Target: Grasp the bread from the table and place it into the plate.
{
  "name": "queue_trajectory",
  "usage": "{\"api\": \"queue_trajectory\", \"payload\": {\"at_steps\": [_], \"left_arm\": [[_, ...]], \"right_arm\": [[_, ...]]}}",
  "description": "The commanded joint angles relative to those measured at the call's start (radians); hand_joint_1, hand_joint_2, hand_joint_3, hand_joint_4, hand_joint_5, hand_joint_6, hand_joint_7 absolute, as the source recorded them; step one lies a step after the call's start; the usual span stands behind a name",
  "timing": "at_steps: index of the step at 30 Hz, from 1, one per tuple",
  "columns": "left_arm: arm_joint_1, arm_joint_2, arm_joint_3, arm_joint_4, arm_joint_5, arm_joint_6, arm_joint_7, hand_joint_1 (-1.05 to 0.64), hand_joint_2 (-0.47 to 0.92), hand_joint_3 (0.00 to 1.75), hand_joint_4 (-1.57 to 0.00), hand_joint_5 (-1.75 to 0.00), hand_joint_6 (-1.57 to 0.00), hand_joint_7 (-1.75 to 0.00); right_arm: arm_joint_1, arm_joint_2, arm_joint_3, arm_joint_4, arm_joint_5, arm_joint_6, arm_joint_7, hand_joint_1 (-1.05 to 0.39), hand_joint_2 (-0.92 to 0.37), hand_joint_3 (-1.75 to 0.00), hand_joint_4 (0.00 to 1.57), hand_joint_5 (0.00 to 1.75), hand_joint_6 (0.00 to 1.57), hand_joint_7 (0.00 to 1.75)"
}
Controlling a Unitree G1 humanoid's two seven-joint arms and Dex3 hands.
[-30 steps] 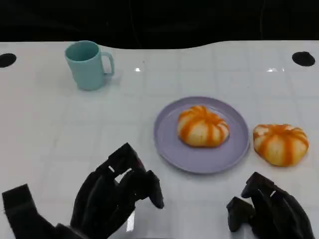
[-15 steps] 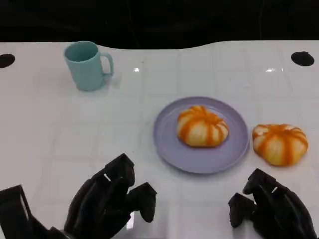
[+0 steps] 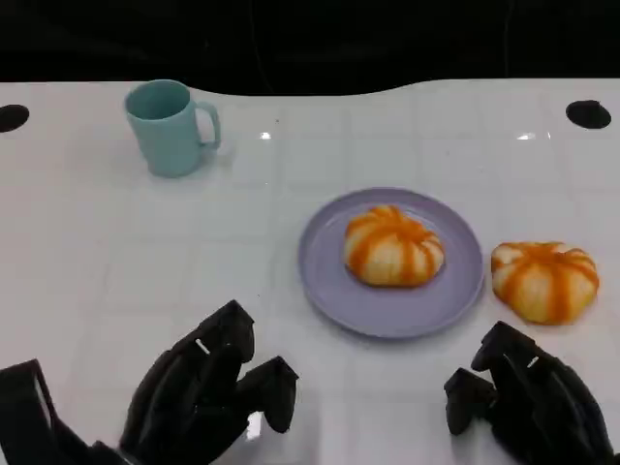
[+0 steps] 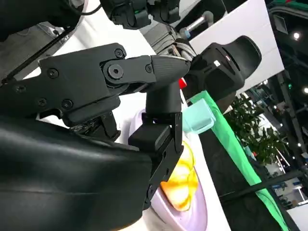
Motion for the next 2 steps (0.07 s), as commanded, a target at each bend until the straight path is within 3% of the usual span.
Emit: {"api": "queue_trajectory", "payload": {"at_steps": [1,2], "left_arm": [[-0.008,0.004,0.012,0.019,0.01,0.005,-0.027,-0.65,0.92,0.23,-0.86,-1.75,-0.65,-1.64],[-0.009,0.005,0.013,0.018,0.01,0.009,-0.027,-0.65,0.92,0.22,-0.86,-1.75,-0.66,-1.62]], "right_arm": [[0.004,-0.015,-0.004,0.016,-0.012,0.001,-0.014,-0.57,-0.92,-0.25,0.8,1.66,0.68,1.44],[0.005,-0.014,-0.004,0.016,-0.012,0.0,-0.014,-0.57,-0.92,-0.25,0.8,1.65,0.68,1.44]]}}
